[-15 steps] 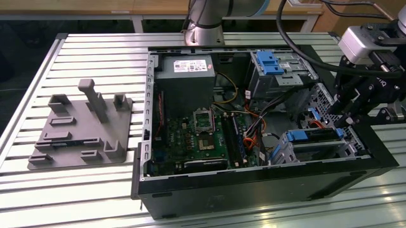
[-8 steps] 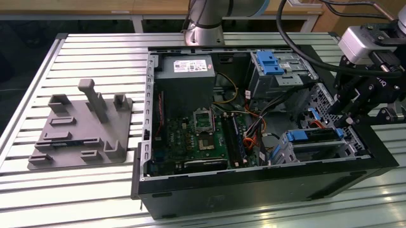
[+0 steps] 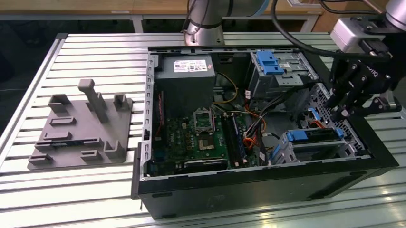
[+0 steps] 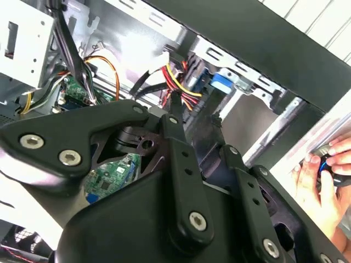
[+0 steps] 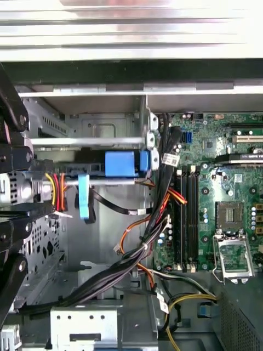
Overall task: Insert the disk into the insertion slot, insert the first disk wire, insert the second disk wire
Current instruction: 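Insert the second disk wire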
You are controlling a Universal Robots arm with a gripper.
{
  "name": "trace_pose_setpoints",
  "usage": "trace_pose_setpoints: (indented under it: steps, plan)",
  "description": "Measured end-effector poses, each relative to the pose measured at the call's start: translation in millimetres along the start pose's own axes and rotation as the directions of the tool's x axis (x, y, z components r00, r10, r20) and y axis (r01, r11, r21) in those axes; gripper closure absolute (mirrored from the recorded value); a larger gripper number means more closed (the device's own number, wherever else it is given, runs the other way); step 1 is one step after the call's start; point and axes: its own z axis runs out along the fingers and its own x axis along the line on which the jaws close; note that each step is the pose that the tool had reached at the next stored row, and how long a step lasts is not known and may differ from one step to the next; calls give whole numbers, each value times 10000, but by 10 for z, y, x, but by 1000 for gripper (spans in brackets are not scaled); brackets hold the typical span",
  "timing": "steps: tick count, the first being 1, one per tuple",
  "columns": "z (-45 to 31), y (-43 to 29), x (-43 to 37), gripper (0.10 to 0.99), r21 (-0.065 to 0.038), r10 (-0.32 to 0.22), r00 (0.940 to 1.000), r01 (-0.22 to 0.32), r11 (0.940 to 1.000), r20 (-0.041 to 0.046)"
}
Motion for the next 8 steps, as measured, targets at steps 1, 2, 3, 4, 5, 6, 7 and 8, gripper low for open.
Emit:
trace_pose_setpoints:
  steps: [1, 2, 3, 4, 5, 6, 7, 8]
  plan:
    - [0, 1, -33, 725, 2, 1, 10000, -1, 10000, -88]
    - [1, 2, -61, 725, -1, 2, 9998, -2, 10000, -198]
    - [1, 2, -88, 725, -4, 2, 9995, -2, 10000, -323]
    - [1, 3, -114, 725, -9, 3, 9989, -3, 10000, -468]
    - [1, 4, -138, 725, -13, 4, 9981, -5, 10000, -610]
    - [2, 4, -162, 725, -19, 5, 9971, -7, 10000, -765]
    - [1, 5, -184, 725, -27, 6, 9956, -8, 10000, -940]
    - [3, 6, -206, 725, -35, 6, 9937, -10, 10000, -1117]
